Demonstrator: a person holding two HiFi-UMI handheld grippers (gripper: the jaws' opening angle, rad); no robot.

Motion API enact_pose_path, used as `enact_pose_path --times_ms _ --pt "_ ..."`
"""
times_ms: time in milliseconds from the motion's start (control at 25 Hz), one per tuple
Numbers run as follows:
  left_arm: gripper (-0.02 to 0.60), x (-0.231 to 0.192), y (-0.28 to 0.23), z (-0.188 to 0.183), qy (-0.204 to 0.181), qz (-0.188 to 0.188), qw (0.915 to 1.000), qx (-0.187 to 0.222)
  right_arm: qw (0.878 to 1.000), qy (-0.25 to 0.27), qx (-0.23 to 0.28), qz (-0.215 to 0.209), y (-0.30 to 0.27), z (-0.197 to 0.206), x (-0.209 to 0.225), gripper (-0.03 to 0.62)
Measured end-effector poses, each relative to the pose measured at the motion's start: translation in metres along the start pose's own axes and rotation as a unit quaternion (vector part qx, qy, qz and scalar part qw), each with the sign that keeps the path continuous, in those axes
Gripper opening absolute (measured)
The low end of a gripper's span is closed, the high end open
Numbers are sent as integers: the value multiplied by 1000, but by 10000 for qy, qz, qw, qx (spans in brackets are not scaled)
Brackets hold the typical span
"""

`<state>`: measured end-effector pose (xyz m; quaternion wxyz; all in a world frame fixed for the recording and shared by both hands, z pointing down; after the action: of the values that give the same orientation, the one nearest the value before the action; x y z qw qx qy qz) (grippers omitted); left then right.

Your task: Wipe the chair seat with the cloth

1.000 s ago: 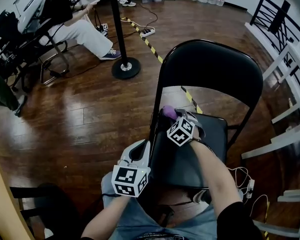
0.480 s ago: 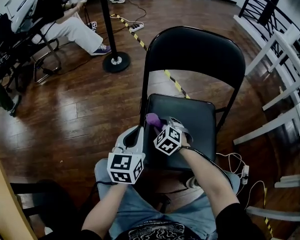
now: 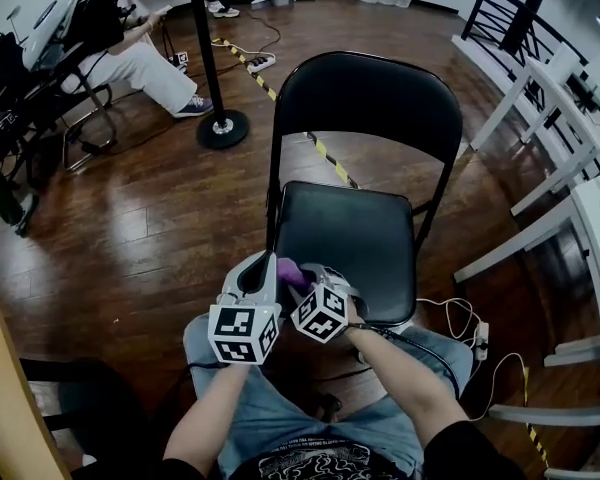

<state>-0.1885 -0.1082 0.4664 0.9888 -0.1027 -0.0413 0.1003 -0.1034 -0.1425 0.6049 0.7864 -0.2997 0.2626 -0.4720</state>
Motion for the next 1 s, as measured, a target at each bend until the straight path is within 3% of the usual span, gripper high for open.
enact_pose_path --times_ms 320,600,760,1000 --pt "5 12 12 -3 -45 53 10000 70 9997 -111 131 -182 27 18 -49 117" --pt "5 15 9 -9 -55 93 9999 93 9996 -146 90 -215 27 25 -54 117" --pt "5 10 4 -8 2 33 10000 88 9990 -263 345 -49 33 8 -30 117" --pt "5 12 -12 -23 5 153 9997 215 9955 -148 763 543 50 -39 57 117"
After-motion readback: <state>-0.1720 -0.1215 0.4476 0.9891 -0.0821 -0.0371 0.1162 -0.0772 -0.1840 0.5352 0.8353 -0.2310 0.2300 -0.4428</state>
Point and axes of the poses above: the fingertips, and each gripper's own axes: y backward along the fingers, x to its right, z out of its underside, the point moved 6 cm from there along y, backward along the fingers, and after that the axes turned 15 degrees about -y, right-handed, at the moved point
